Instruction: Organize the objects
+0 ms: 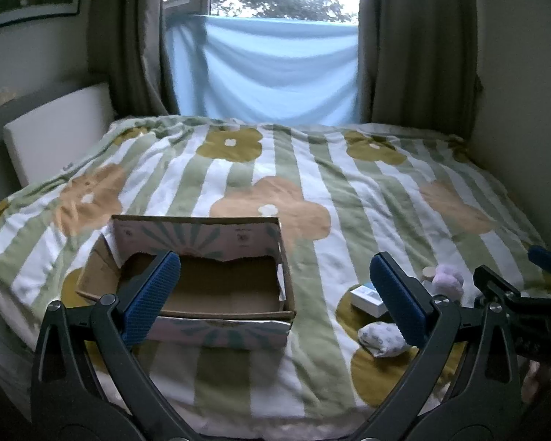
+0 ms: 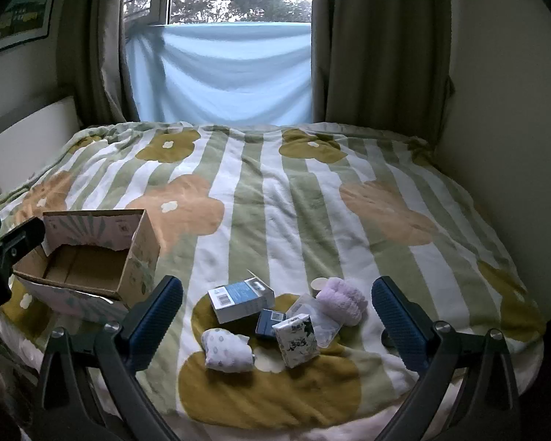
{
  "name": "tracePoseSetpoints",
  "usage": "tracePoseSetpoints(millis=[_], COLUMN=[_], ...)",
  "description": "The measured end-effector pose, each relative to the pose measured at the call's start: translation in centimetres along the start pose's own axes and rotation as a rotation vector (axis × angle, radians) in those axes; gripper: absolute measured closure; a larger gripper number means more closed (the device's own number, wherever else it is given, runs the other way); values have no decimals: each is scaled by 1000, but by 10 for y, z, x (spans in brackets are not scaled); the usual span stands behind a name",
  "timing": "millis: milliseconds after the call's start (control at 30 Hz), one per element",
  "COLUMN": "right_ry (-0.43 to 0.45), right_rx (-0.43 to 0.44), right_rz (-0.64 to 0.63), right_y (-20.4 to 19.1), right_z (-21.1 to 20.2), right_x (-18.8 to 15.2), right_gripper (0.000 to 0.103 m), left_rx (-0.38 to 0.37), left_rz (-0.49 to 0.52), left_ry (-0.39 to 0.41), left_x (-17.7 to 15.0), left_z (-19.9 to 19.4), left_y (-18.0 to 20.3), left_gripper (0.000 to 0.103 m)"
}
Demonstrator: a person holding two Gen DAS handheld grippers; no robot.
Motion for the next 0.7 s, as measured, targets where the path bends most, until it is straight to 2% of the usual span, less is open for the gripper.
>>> tracePoseSetpoints(millis=[700], right_ry=[1], right_rx=[10], right_rz=[12], right_y=[0], right_z=[0], right_x=[0], right_gripper=[1], left_rx=[-12], left_rz=[-6], left_ry=[-9], left_x=[-3], left_z=[2], left_y=[-2], left_gripper=[0])
Point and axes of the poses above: each gripper's, at about its wrist camera, not at the fingertips, and z roughly the way its jaws point, y to its right, x to its top, the point moved 4 cm from there along z, roughly the way its jaws point, and after that the axes turned 2 degrees about -y, right-handed, at the moved point
